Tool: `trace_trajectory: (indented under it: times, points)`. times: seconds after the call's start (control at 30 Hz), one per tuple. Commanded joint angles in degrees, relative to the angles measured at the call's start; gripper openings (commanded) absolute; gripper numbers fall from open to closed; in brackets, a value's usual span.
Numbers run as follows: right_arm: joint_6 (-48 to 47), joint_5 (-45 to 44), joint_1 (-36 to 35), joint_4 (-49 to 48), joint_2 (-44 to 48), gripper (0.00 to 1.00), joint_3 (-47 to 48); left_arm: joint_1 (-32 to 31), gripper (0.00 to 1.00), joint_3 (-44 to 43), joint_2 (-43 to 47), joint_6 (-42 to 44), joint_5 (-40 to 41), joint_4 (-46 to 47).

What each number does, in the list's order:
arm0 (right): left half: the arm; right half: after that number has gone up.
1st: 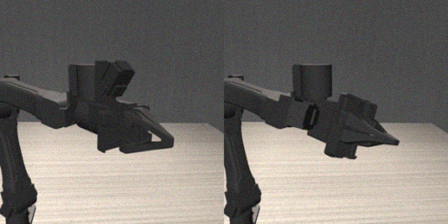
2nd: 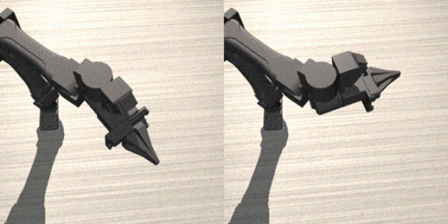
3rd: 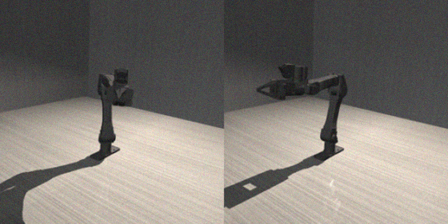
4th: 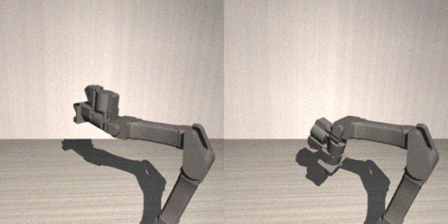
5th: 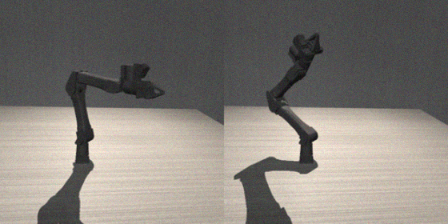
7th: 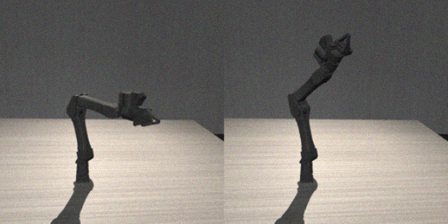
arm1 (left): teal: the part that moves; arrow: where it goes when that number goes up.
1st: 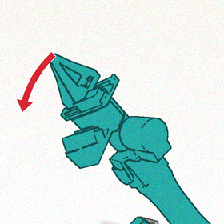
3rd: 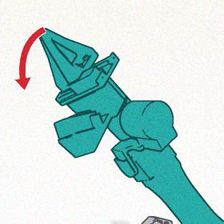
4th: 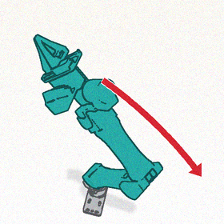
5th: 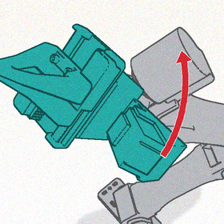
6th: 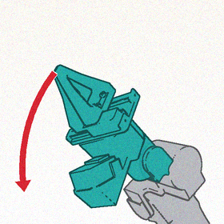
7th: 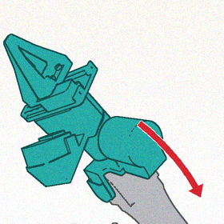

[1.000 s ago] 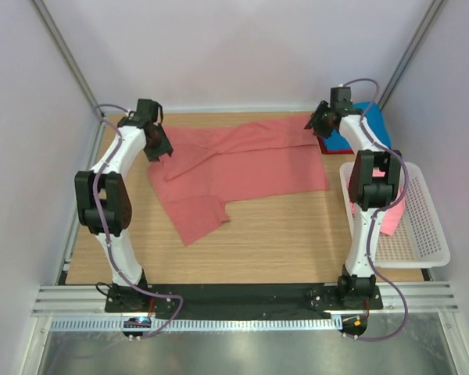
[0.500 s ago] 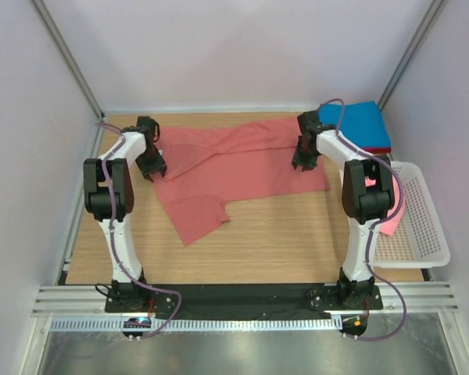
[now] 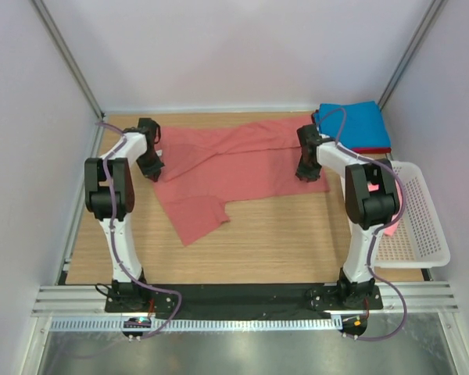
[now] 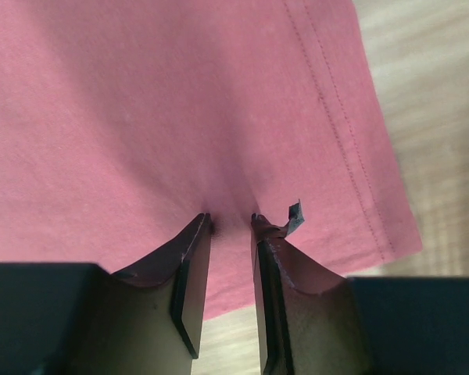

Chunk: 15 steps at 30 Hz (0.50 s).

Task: Fold and stack the t-shirts
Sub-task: Fold the tshirt

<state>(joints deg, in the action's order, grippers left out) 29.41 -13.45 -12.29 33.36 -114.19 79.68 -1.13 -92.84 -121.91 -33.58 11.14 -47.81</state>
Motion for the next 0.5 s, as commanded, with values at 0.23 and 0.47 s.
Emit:
trace_trajectory:
  times: [0.23, 0.47]
  points:
    - [7.1, -4.8, -4.9, 7.9, 14.1, 0.34, -14.5, 2.6, 0.00, 6.4, 6.5, 2.6, 7.1, -5.8]
    - [9.3, -1.8, -7.0, 9.7, 21.3, 0.36, -19.7, 2.8, 0.35, 8.1, 11.5, 2.4, 8.5, -7.2]
